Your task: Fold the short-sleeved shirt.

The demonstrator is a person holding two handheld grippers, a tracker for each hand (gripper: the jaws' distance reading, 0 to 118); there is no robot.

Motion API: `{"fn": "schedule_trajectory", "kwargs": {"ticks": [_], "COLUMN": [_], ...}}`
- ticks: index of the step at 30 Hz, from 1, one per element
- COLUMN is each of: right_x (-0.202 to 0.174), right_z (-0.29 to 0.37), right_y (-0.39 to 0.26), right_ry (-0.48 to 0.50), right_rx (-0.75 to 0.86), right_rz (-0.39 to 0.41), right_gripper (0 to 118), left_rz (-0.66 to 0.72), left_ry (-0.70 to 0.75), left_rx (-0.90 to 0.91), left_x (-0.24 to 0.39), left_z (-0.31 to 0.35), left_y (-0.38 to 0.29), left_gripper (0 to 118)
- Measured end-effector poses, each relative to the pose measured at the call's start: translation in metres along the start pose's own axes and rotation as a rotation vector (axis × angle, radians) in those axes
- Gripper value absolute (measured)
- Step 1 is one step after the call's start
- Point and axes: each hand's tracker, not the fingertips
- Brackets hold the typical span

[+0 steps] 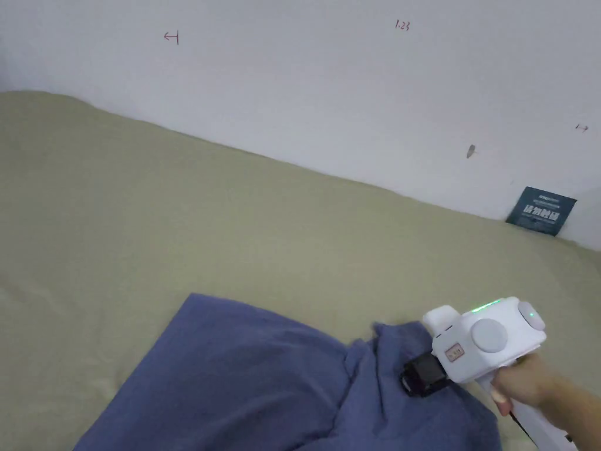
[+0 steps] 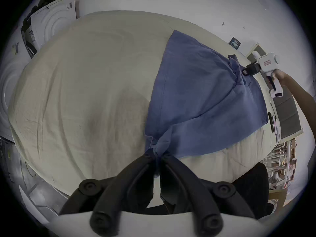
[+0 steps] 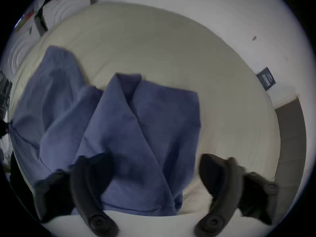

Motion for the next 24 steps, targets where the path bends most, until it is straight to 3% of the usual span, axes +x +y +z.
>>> {"fn": "schedule_trajectory", "kwargs": {"ticks": [2, 3, 5, 7, 10, 16, 21, 24], "right_x": [0.0, -0.001, -0.011, -0.02, -0.027, -0.02, -0.004, -0.001], "right_z": [0.003, 0.007, 0.023, 0.034, 0.054, 0.097, 0.138, 0.163], "right_y": [-0.002, -0.002, -0.004, -0.006, -0.009, -0.017, -0.027, -0.033], "right_ry": [0.081, 0.12, 0.055, 0.012, -0.006, -0.004, 0.031, 0.008], "right_rx": [-0.013, 0.009, 0.036, 0.034, 0.038, 0.151, 0.253, 0.303], "right_rz": [-0.028, -0.045, 0.013, 0.058, 0.06, -0.029, -0.162, -0.164], "right_gripper": [61, 49, 19, 15, 14, 14, 14, 14], "left_rz": [0.015, 0.015, 0.013, 0.001, -0.008, -0.002, -0.003, -0.024], "left_ry": [-0.006, -0.005, -0.004, 0.005, 0.012, 0.002, -0.031, -0.052], "left_rx": [-0.001, -0.002, 0.0, 0.001, 0.003, 0.022, 0.105, 0.181], "left_x": [0.007, 0.007, 0.008, 0.009, 0.018, 0.019, 0.024, 0.03], "left_z": [0.006, 0.006, 0.006, 0.007, 0.011, 0.022, 0.056, 0.082], "left_y": [0.0, 0.0, -0.001, -0.002, -0.002, -0.005, 0.009, 0.024], "left_gripper": [6, 6, 6, 6, 6, 6, 6, 6]}}
